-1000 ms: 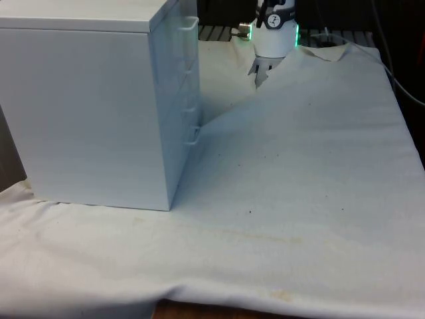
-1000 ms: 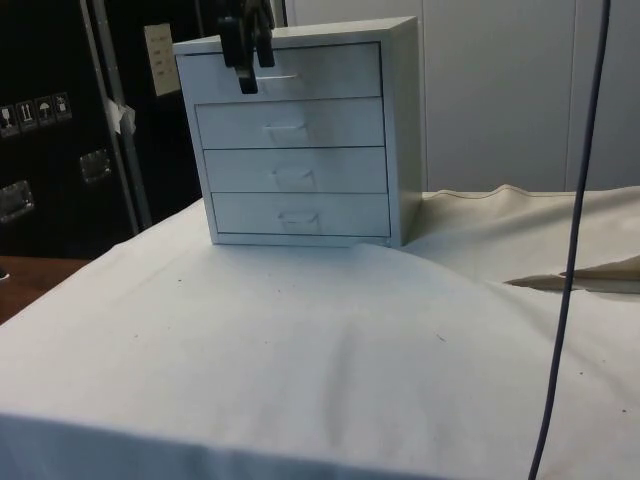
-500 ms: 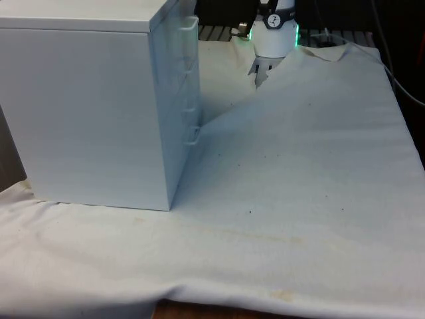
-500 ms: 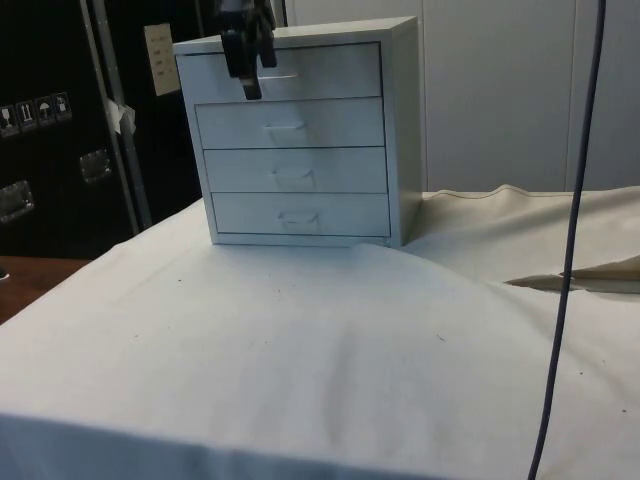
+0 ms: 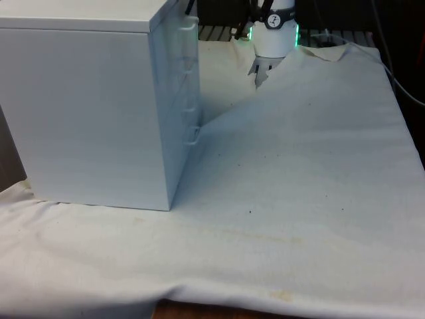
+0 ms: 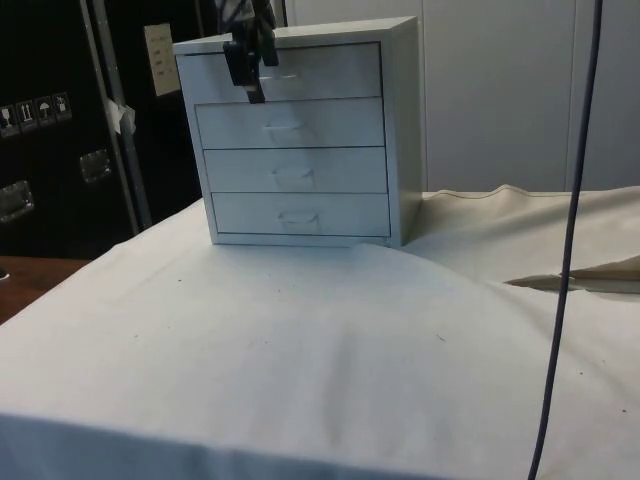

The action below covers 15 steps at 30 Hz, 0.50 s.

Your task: Open the drawer, then close it.

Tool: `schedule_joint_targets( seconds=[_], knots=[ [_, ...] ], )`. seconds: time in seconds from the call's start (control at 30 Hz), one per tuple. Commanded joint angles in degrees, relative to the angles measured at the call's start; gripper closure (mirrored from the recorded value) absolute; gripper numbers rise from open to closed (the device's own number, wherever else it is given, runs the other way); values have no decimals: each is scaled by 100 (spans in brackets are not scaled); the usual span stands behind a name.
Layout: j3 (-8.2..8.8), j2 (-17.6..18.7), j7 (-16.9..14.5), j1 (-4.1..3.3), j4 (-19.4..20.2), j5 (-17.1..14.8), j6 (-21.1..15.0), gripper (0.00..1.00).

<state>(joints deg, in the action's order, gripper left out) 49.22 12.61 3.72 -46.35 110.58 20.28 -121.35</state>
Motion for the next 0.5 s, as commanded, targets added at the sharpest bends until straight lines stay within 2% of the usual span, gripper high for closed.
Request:
schedule_joint_targets(
  seconds=[0.0,0.1,0.13,0.27,0.33,0.37,0.47],
  knots=[
    [17,34,86,-17,17,120,-92,0],
    [0,63,109,0,0,132,-11,0],
    [17,103,189,-17,23,235,-109,0],
    [17,195,304,-11,29,350,-138,0],
    [0,183,252,0,0,281,-29,0],
    [17,241,344,-11,34,378,-155,0],
    [23,327,424,-11,40,435,-183,1]
  ],
)
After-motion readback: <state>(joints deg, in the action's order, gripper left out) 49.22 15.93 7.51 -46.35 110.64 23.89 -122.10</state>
